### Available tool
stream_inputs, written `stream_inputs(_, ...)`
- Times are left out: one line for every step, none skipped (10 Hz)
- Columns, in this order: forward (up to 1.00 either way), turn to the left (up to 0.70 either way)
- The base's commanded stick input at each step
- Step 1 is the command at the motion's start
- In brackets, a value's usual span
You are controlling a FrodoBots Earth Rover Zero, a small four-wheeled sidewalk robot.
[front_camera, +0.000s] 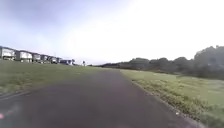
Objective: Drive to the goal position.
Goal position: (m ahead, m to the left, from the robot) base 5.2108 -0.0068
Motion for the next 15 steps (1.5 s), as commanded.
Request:
stream_inputs(1.00,0.00)
stream_inputs(1.00,0.27)
stream_inputs(1.00,0.07)
stream_inputs(1.00,0.00)
stream_inputs(1.00,0.00)
stream_inputs(1.00,0.00)
stream_inputs(1.00,0.00)
stream_inputs(1.00,0.00)
stream_inputs(1.00,0.00)
stream_inputs(1.00,0.00)
stream_inputs(1.00,0.00)
stream_inputs(1.00,0.00)
stream_inputs(1.00,0.00)
stream_inputs(1.00,0.00)
stream_inputs(1.00,0.00)
